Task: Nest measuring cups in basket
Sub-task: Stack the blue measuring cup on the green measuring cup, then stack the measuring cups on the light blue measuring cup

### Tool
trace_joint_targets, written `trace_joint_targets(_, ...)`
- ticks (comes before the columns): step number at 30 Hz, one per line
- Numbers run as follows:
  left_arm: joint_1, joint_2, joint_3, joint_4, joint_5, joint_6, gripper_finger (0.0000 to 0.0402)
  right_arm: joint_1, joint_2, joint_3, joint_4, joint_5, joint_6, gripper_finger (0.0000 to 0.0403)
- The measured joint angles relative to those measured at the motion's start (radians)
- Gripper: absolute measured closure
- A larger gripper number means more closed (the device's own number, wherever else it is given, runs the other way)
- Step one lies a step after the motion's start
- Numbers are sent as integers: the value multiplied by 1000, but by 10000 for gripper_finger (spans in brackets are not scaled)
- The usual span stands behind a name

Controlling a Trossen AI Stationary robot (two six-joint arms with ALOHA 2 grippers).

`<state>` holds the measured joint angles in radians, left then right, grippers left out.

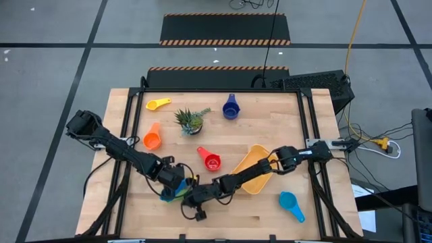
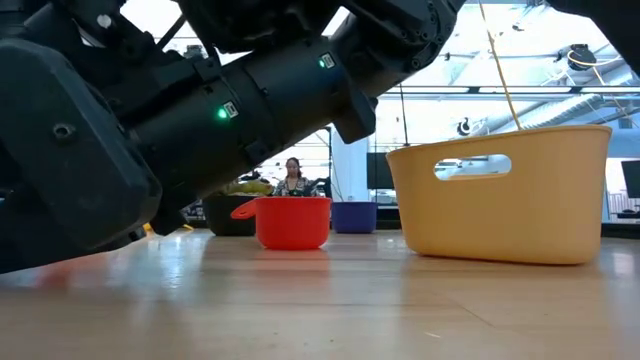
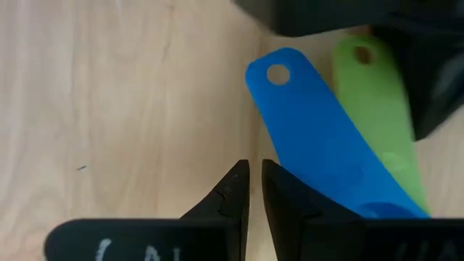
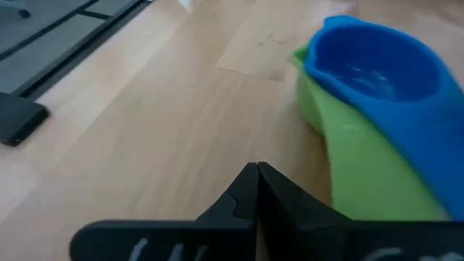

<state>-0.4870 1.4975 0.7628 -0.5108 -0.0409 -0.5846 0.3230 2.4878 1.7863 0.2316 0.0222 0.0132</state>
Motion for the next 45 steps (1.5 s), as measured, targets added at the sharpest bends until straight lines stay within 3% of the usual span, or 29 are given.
trace_joint_targets(23, -1, 0, 0, -29, 61, -12, 362, -50, -58, -3, -159, 94, -89, 403)
trace_joint_targets(29, -1, -7, 0, -178, 61, -56, 362, -42, -60, -2, -200, 66, -87, 403)
trace_joint_targets(38, -19, -197, 0, -323, -34, -166, 362, -23, -145, -5, -405, 51, -150, 395)
trace_joint_targets(45, -70, -365, 0, -300, -110, -256, 362, -34, -268, -69, -445, 56, -132, 336)
